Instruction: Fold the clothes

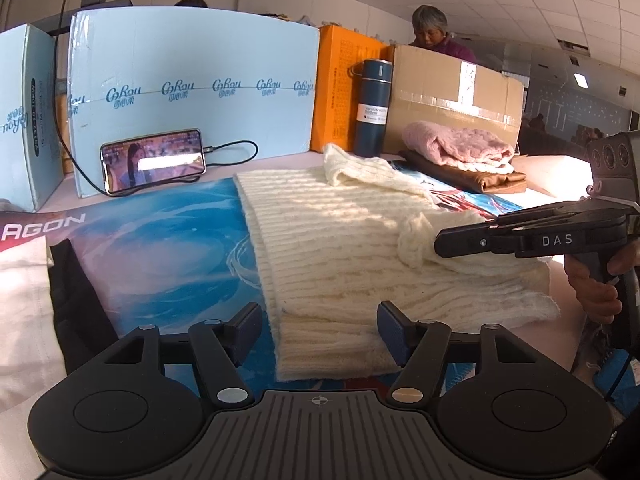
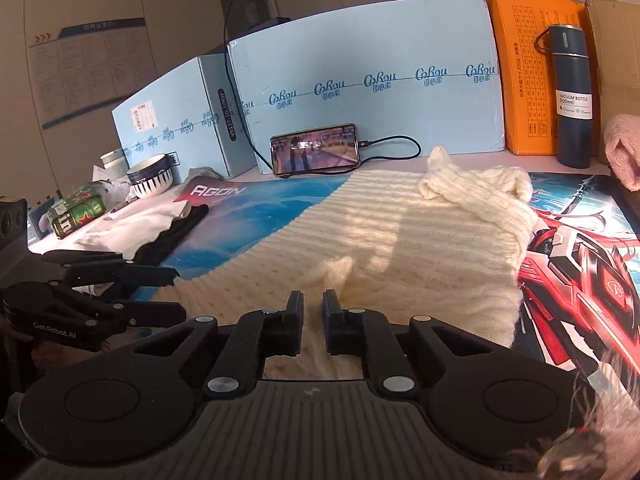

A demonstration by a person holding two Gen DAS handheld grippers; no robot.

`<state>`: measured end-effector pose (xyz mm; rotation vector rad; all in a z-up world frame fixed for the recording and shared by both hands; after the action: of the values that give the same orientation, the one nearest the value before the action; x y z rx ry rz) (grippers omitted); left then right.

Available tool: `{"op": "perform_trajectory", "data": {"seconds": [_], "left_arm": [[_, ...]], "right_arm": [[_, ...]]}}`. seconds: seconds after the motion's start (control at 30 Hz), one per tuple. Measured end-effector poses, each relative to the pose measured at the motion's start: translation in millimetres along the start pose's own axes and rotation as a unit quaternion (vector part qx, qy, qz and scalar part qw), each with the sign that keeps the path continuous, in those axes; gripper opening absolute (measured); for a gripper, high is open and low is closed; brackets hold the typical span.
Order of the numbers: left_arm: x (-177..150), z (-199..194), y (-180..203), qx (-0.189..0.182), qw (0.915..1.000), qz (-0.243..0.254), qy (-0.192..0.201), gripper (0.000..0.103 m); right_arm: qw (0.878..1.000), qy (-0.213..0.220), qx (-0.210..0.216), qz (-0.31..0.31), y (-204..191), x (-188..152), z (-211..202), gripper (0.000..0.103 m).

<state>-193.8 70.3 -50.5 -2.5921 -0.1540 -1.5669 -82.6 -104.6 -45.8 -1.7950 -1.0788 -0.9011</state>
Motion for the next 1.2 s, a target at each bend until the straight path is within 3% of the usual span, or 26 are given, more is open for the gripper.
{"op": "perform_trajectory", "data": {"seconds": [0.03, 0.07, 0.13, 0.2, 0.27, 0.5, 0.67, 0.77, 1.03, 1.2], "left_arm": [[1.6, -3.8, 2.4, -0.001, 0.9998, 0.015, 0.011, 0.075], [3.1, -7.6, 4.9, -0.001, 0.9994, 0.029, 0.021, 0.077], [5.4, -13.3, 10.8, -0.003, 0.9977, 0.059, 0.033, 0.087], [6.9, -17.8, 16.6, -0.003, 0.9953, 0.088, 0.041, 0.088], [6.7, -20.5, 21.5, -0.005, 0.9928, 0.111, 0.044, 0.088], [-6.4, -33.0, 61.0, -0.078, 0.9702, 0.223, 0.056, 0.097], [-8.7, -7.8, 82.4, -0.048, 0.9611, 0.270, 0.033, 0.098], [1.4, 1.5, 86.7, -0.038, 0.9628, 0.265, 0.034, 0.098], [26.5, 15.3, 64.6, -0.033, 0.9881, 0.146, 0.037, 0.098], [39.5, 21.0, 51.6, -0.020, 0.9957, 0.081, 0.040, 0.098]], "right_arm": [[1.000, 0.006, 0.004, -0.001, -1.6, 0.8, -3.1, 0.020], [1.000, 0.013, 0.008, -0.001, -3.2, 1.5, -6.2, 0.045], [0.999, 0.029, 0.013, -0.012, -7.7, 4.1, -14.1, 0.074], [0.999, 0.042, 0.018, -0.029, -12.6, 6.3, -22.6, 0.079], [0.998, 0.048, 0.013, -0.042, -13.7, 5.3, -30.1, 0.092], [0.997, 0.044, 0.008, -0.058, -11.8, -5.6, -49.9, 0.103], [0.997, 0.042, 0.021, -0.060, -14.6, -10.2, -56.7, 0.103], [0.997, 0.036, 0.026, -0.065, -16.7, -13.3, -58.5, 0.103], [0.996, 0.007, 0.044, -0.081, -19.6, -26.2, -64.6, 0.103], [0.995, -0.009, 0.007, -0.095, -11.9, -27.8, -50.5, 0.103]]}}
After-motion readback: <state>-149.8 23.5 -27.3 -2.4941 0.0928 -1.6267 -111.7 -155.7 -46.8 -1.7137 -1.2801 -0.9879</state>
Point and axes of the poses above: each gripper's, at about its wrist camera, not at the fingertips, and z roughly the way its jaws point, y to its right, x to its top, the point moved 8 cm from there along z, roughly the way its jaws point, and after that the axes turned 9 degrees about x, right-handed, at the moved point
